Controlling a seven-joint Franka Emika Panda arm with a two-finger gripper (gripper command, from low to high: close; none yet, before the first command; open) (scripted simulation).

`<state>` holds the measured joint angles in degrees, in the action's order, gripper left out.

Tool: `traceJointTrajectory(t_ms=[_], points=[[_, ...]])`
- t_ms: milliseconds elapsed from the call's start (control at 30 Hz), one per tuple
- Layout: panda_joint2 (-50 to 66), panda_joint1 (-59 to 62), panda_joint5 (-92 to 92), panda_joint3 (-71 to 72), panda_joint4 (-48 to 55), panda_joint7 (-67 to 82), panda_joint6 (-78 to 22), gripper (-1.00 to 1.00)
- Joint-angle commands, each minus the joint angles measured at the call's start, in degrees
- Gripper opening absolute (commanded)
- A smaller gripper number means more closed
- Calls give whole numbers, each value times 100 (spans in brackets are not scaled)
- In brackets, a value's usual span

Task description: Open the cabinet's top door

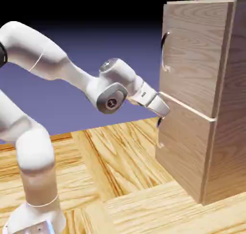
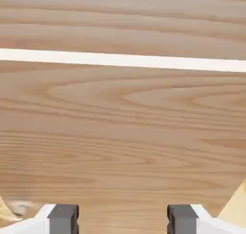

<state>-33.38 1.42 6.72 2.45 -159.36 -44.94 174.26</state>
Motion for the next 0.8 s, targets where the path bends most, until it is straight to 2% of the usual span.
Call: traceJointTrajectory(t_ms=[0, 767], points=[[-27, 78, 250, 91, 61, -92, 9, 0], [-640, 1876, 5982, 2180, 1458, -2212, 224, 0]])
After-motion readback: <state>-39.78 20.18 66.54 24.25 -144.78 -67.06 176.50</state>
